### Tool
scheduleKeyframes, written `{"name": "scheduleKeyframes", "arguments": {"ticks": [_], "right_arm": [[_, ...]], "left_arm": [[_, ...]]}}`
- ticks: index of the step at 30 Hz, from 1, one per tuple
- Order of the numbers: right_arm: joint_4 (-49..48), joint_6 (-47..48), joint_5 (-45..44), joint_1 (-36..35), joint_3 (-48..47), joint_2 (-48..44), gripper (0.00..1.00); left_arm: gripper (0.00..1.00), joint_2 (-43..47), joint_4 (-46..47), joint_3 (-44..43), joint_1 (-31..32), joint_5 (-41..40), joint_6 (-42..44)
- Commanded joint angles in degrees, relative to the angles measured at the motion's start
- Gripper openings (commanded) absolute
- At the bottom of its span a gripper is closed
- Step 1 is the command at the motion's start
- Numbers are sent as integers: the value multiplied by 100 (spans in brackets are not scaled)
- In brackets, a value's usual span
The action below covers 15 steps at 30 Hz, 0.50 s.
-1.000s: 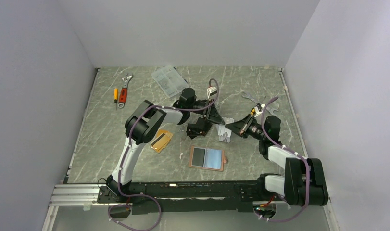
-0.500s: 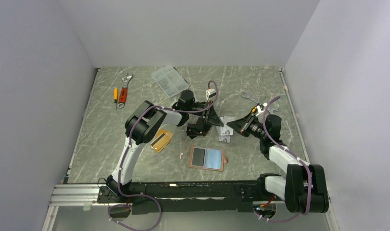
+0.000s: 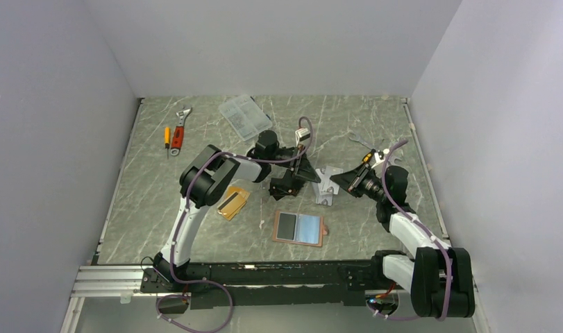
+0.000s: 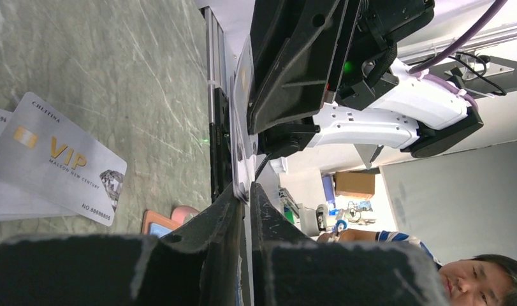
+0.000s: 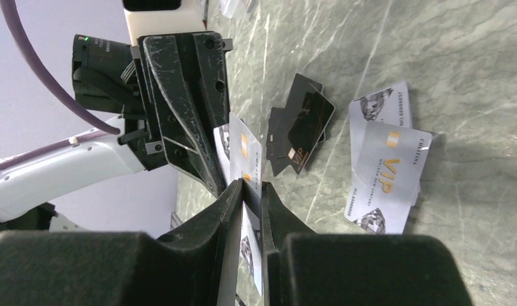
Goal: Put the credit cards into the card holder
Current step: Place the credit card at the center of the board.
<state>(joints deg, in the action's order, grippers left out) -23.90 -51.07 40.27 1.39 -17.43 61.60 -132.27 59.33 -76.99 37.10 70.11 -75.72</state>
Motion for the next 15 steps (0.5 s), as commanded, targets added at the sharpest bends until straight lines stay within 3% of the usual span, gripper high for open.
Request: {"name": "scheduleKeyframes", "arguments": {"ticks": [1, 9, 13, 15], "right_arm": [[425, 306, -497, 119, 1, -129, 16], [511, 317, -535, 173, 55, -256, 14], [852, 370, -672, 187, 14, -519, 1], [1189, 437, -793, 195, -37, -720, 0]], "left_arm": [[14, 409, 424, 74, -225, 169, 100], [11, 354, -91, 93, -282, 26, 485], [11, 240, -1110, -166, -239, -147, 1257], [11, 147, -1815, -366, -195, -335, 1747]]}}
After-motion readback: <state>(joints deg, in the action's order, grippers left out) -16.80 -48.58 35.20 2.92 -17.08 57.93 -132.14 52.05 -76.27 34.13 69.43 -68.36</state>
